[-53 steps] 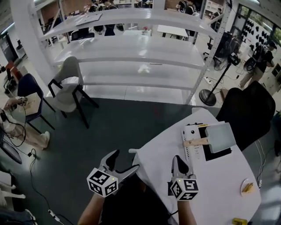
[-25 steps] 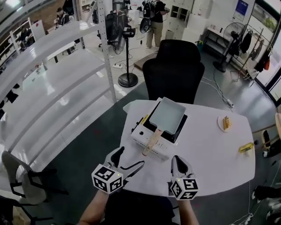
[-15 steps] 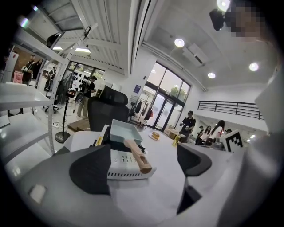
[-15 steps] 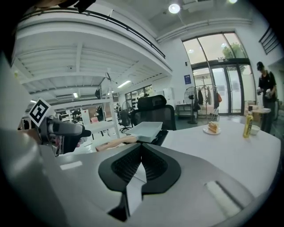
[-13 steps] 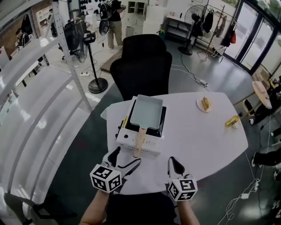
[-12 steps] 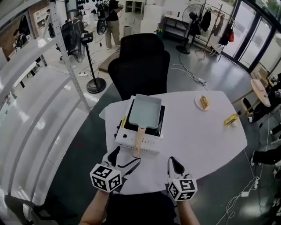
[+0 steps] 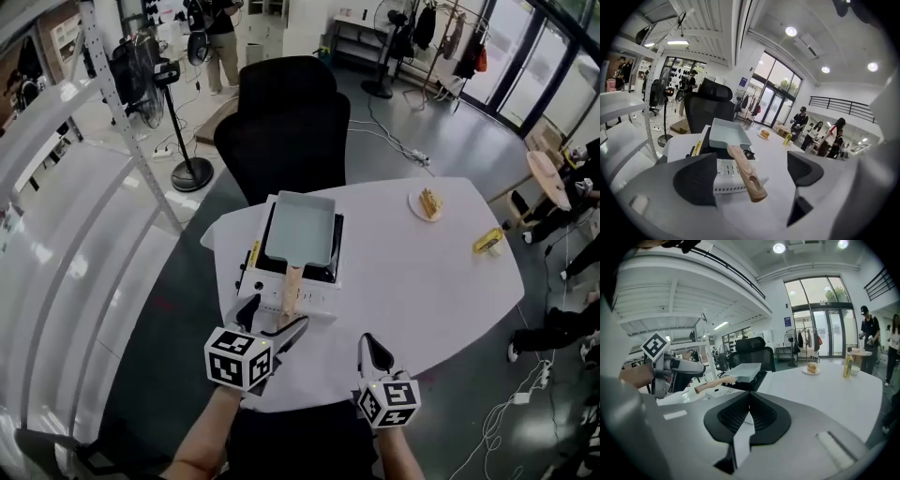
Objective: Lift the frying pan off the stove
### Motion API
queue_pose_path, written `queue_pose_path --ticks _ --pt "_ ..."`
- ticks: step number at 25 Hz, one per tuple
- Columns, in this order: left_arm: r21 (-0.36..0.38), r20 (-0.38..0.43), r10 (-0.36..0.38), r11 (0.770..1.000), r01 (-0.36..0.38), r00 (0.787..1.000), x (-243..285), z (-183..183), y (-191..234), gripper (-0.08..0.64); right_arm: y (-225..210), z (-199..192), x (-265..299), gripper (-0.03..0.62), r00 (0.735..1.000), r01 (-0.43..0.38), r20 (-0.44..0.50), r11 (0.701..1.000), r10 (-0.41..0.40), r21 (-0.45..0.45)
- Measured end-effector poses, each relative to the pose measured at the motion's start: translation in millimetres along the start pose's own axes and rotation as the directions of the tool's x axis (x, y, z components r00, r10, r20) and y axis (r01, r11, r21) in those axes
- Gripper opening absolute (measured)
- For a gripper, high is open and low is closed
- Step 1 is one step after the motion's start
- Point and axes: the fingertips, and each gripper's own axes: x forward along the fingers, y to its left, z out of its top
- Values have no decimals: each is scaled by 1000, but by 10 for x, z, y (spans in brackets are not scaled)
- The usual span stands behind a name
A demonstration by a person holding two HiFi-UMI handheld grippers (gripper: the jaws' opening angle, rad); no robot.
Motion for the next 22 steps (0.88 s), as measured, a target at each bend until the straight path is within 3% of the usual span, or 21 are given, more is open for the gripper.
queue_pose_path --ticks 6,11,17,22 --pt "-19 -78 79 997 -81 994 275 44 79 522 -186 6 227 6 999 -32 -24 999 32 13" --pt "-45 -168 136 988 -145 976 504 -22 190 522 -357 57 526 6 996 -84 -22 996 84 39" --pt "-49 -296 209 971 -234 932 684 -170 382 522 -541 52 878 6 989 -147 -23 986 149 78" --pt "-21 -417 197 974 -226 887 865 -343 372 522 -565 -62 1097 6 979 -198 -33 973 203 119"
